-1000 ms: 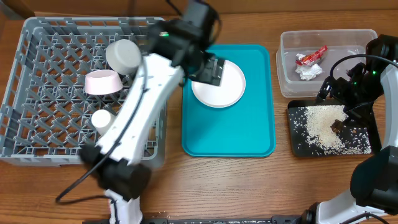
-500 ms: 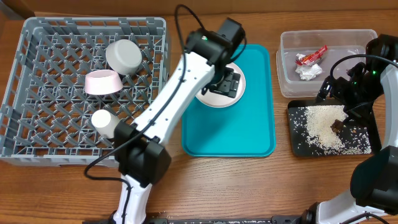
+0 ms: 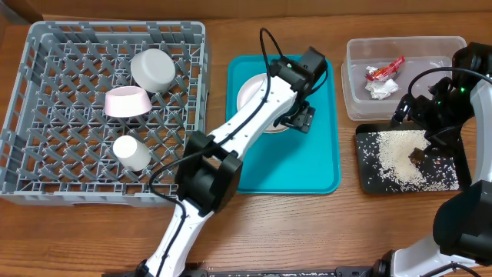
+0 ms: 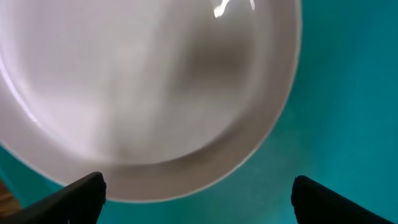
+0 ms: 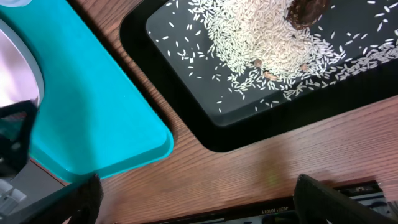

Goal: Sort waste into correct bins and load items into the dishwasher
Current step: 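Lift the white plate off the tray with the left gripper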

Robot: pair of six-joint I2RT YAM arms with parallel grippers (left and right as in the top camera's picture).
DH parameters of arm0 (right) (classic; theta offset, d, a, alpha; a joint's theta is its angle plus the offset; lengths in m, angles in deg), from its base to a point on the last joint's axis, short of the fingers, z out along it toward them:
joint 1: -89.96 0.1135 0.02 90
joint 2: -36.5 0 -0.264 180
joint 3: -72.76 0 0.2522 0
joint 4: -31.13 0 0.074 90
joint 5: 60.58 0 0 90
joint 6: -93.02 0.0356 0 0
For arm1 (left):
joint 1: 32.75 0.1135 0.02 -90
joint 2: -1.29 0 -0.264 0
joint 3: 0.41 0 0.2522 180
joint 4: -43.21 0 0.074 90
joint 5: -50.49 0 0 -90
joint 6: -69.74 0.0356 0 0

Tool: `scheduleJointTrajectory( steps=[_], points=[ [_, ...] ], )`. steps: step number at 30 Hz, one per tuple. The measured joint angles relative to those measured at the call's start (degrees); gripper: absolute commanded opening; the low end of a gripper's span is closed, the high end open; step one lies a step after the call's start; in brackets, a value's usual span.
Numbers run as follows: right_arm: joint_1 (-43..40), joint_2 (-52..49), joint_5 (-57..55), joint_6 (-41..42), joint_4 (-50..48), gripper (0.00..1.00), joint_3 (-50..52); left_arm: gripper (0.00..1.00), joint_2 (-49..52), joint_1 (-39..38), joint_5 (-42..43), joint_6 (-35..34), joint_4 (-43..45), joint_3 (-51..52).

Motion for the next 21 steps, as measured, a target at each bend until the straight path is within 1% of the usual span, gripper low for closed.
scheduleJointTrajectory(
  steps=[2, 4, 5, 7, 9, 10, 11, 15, 21],
  points=[
    [0.0, 0.02, -0.02, 0.0, 0.13, 1.0, 0.0, 0.91, 2.01, -0.04, 0.0, 0.0, -0.09, 0.0],
    [0.0, 0.0, 0.0, 0.0, 0.2, 1.0, 0.0, 0.82, 3.78, -0.13, 0.0, 0.07, -0.7, 0.0],
    [0.0, 0.0, 0.0, 0.0, 0.22, 1.0, 0.0, 0.81, 4.5, -0.13, 0.0, 0.2, -1.16, 0.0],
    [0.0, 0.02, 0.0, 0.0, 0.35, 1.0, 0.0, 0.69, 5.57, -0.13, 0.24, 0.07, -1.95, 0.0],
    [0.0, 0.0, 0.0, 0.02, 0.31, 1.0, 0.0, 0.55, 5.55, -0.24, 0.17, 0.26, -2.45, -0.13],
    [0.0, 0.0, 0.0, 0.02, 0.31, 1.0, 0.0, 0.34, 5.55, -0.35, 0.22, 0.31, -2.58, -0.13],
    [0.0, 0.0, -0.02, -0.02, 0.35, 1.0, 0.0, 0.24, 5.57, -0.61, 0.13, 0.2, -2.82, -0.13],
    [-0.02, 0.0, 0.0, 0.02, 0.48, 1.0, 0.0, 0.04, 5.57, -1.03, -0.15, 0.46, -3.13, -0.13],
    [0.0, 0.0, 0.0, 0.0, 0.83, 1.0, 0.0, 0.04, 5.49, -1.38, -1.33, 0.15, -4.61, -0.5]
  ],
)
